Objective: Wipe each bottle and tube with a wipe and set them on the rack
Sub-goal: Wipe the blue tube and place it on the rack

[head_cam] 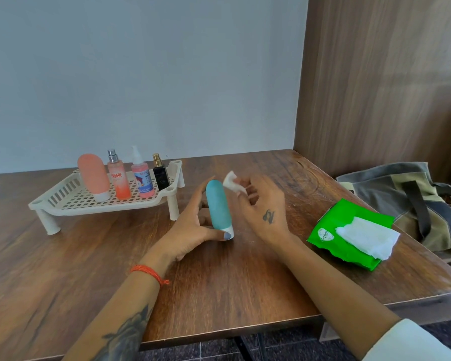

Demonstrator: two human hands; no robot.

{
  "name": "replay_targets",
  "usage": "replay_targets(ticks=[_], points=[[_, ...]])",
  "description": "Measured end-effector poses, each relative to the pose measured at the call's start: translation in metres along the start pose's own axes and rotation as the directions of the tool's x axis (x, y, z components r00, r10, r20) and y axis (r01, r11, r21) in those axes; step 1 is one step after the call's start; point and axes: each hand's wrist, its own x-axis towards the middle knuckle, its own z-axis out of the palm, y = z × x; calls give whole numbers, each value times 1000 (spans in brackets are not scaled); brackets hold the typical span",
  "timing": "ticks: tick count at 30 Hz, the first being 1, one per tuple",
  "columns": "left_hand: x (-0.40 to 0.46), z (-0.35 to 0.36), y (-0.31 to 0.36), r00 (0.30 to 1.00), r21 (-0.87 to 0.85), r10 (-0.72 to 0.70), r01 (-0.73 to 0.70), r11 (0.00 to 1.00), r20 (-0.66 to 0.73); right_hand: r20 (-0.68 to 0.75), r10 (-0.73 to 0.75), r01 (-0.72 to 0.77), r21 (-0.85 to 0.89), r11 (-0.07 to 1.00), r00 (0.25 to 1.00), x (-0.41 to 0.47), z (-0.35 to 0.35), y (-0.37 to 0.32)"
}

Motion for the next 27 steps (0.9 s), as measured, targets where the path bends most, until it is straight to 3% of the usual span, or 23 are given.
replay_targets(ticks=[2, 6, 14, 24, 27], points=[[0, 1, 0, 1000, 4, -15, 15, 1000, 2, -63, -156, 158, 18, 987, 986, -1, 2, -1], [-1, 1, 1, 1000, 15, -14, 14, 1000, -2, 118, -343, 347, -21, 938, 932, -5, 7, 1], [-3, 1, 3, 1000, -45, 24, -24, 999, 12, 190, -436, 436, 44, 899, 880, -6, 3, 8], [-2, 1, 3, 1000, -38, 18, -17, 999, 15, 346, -266, 241, 115, 964, 900, -8, 0, 2], [-1, 0, 1, 1000, -40, 11, -11, 999, 18, 149, -241, 223, 128, 966, 959, -5, -1, 0]])
